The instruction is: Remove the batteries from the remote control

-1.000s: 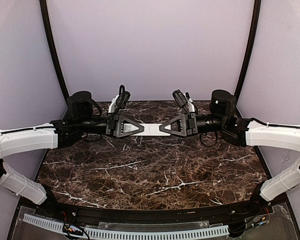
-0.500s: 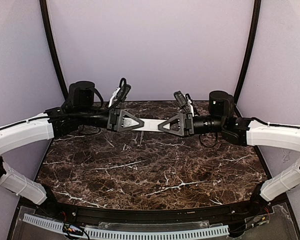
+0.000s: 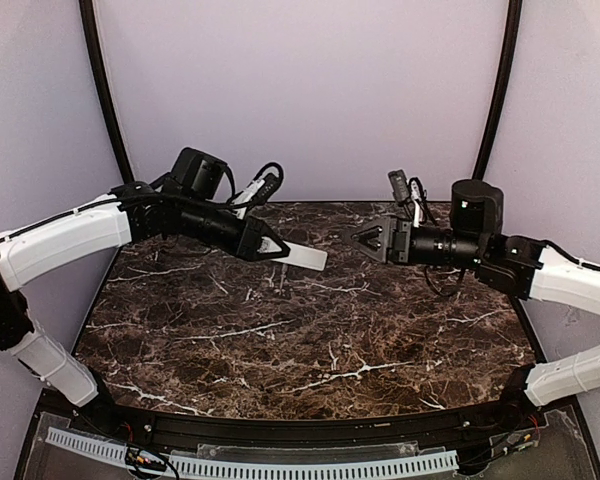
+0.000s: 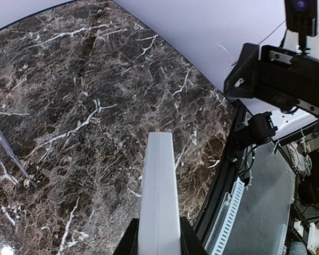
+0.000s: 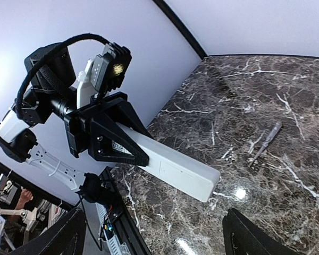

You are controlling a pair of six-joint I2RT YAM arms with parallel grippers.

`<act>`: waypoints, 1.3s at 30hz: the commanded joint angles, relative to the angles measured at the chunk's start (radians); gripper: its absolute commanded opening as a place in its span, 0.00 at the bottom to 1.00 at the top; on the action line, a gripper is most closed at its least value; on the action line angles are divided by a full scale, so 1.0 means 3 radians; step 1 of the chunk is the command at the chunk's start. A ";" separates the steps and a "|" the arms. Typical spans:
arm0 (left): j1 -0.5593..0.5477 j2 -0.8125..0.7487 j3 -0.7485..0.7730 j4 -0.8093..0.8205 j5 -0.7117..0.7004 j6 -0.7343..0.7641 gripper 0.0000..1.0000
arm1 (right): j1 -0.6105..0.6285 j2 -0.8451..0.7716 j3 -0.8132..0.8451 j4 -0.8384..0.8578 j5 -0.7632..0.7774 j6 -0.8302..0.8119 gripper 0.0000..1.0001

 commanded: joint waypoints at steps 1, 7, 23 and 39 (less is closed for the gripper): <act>0.0046 0.0171 0.0291 -0.0415 0.0005 0.0285 0.00 | 0.0012 -0.0150 -0.0181 -0.0283 0.0526 0.0000 0.88; 0.0281 0.0386 0.0304 0.0008 0.0619 -0.0125 0.00 | 0.0012 -0.0144 -0.0224 -0.0340 0.0636 0.0126 0.90; 0.0413 0.0633 -0.0030 0.0615 0.1290 -0.0743 0.00 | 0.0010 0.0357 -0.0012 -0.0266 0.0312 0.0308 0.87; 0.0420 0.0403 -0.0248 0.0701 0.1264 -0.0769 0.00 | 0.0055 0.0828 0.0278 -0.0121 -0.0064 0.0708 0.88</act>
